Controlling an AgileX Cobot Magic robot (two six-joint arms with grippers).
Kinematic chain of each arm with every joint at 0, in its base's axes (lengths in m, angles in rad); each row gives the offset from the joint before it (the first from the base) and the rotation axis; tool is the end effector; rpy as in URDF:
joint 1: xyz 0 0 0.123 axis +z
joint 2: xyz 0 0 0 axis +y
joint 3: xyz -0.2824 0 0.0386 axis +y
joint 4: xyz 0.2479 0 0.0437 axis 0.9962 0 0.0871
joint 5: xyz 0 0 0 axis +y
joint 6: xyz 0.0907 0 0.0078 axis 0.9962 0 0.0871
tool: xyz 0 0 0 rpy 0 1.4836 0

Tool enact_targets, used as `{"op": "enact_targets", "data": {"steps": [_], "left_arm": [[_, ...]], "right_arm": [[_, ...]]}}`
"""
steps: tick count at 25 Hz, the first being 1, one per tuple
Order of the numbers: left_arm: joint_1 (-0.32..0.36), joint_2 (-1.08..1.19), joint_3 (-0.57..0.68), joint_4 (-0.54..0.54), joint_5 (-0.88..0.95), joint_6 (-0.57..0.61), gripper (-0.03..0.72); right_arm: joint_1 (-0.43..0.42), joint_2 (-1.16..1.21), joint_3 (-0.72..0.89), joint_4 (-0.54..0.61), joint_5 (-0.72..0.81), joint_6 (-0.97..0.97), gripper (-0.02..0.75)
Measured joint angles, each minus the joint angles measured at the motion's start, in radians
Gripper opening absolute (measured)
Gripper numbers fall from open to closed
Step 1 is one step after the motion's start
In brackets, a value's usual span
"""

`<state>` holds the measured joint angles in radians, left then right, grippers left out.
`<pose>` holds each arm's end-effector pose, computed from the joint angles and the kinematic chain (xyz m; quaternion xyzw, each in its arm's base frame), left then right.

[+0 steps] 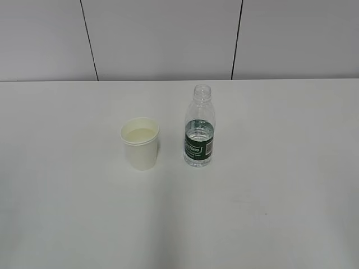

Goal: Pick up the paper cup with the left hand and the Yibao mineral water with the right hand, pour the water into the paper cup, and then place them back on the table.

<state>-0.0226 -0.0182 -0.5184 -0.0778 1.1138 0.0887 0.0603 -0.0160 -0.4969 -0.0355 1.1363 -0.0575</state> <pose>-0.0124 -0.0061 0.2780 0.0509 0.8553 -0.0217 0.5151 -0.0101 -0.0035 0.2702 -0.0497 0.8676 -0.0170 0.4945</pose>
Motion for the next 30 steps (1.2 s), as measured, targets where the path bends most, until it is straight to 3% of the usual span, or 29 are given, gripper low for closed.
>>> {"op": "enact_targets", "data": {"steps": [30], "left_arm": [[0.0, 0.0, 0.0, 0.0, 0.0, 0.0, 0.465]], "right_arm": [[0.0, 0.0, 0.0, 0.0, 0.0, 0.0, 0.592]]}}
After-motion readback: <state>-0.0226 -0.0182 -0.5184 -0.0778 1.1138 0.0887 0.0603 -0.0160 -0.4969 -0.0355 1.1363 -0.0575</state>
